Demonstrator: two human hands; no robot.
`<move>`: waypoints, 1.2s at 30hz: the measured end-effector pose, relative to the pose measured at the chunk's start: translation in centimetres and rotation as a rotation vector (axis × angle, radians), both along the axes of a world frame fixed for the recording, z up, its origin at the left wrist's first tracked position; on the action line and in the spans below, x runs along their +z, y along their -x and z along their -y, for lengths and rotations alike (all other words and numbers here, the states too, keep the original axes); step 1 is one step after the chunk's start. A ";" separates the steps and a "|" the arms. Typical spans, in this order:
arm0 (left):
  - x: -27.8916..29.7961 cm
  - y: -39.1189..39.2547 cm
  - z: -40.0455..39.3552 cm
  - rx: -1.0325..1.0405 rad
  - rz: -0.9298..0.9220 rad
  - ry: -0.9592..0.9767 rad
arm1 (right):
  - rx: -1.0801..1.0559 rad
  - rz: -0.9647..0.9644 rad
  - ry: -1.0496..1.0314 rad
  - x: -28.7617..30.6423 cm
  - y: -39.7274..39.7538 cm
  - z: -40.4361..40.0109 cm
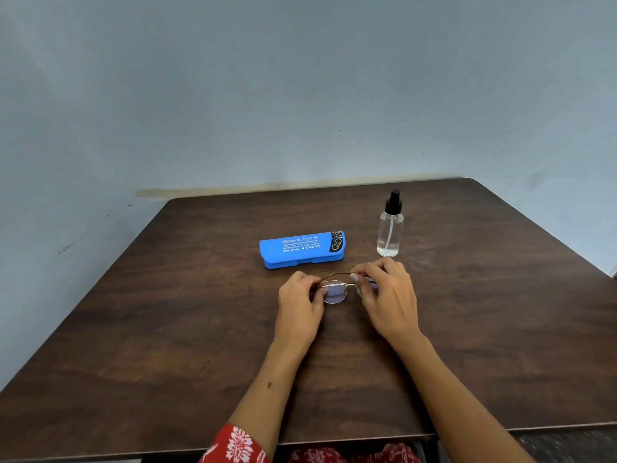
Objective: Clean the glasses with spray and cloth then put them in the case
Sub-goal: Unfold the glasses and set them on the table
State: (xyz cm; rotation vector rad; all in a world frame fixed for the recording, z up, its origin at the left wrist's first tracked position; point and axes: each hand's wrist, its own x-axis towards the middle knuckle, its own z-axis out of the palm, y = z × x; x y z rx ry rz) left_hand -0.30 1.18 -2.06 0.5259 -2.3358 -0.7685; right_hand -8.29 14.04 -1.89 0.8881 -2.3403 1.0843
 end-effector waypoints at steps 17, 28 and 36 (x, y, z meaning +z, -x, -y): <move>-0.1 0.0 -0.6 -0.042 0.081 0.212 | -0.169 0.158 0.448 -0.3 1.0 -0.4; 0.5 -0.1 -1.5 -0.085 0.172 0.497 | -0.166 0.363 0.694 0.3 1.2 -0.8; -0.2 0.4 -1.3 -0.077 0.224 0.432 | -0.147 0.372 0.729 0.6 1.0 -0.8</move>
